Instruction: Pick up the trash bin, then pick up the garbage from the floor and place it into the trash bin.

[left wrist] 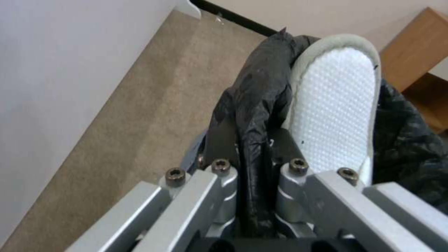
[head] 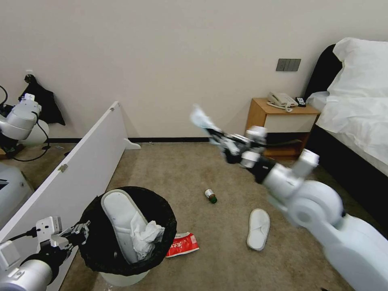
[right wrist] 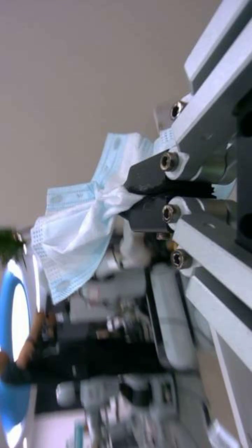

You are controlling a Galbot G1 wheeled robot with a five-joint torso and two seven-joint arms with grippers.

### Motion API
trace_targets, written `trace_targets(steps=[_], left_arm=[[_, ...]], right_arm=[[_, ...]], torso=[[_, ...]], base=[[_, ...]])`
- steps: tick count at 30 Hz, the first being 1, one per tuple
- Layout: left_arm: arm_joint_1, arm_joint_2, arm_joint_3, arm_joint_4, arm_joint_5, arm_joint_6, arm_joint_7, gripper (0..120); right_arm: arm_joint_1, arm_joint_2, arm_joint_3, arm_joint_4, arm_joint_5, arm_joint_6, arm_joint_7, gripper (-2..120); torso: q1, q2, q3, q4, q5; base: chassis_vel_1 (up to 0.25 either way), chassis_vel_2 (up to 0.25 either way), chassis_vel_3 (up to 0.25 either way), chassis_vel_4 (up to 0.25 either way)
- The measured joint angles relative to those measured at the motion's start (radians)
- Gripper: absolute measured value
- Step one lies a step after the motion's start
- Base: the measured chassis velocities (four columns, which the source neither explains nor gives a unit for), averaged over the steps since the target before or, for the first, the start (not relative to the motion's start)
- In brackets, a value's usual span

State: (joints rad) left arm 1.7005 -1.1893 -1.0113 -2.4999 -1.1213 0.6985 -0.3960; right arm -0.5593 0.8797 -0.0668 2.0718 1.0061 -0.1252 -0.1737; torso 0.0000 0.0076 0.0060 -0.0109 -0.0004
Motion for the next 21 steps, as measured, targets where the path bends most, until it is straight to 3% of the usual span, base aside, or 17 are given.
trace_targets(steps=[11,21], left_arm=[[-0.002,-0.001,0.006,0.000,0.006,0.000,-0.001,5],[-0.002,0.000,0.006,0.000,0.006,-0.001,-0.001,5]], right_arm=[[0.143,0.130,-0.239,-0.099,-0.019,0.014,-0.033,0],[0.155,0.145,-0.345,-0.102,-0.011,-0.006,-0.031,0]], torso=[[0.000,0.000,0.000,0.0002,0.0002],[0.000,0.000,0.000,0.0001,0.0003]], base=[[0.000,0.000,0.000,0.000],[0.000,0.000,0.000,0.000]])
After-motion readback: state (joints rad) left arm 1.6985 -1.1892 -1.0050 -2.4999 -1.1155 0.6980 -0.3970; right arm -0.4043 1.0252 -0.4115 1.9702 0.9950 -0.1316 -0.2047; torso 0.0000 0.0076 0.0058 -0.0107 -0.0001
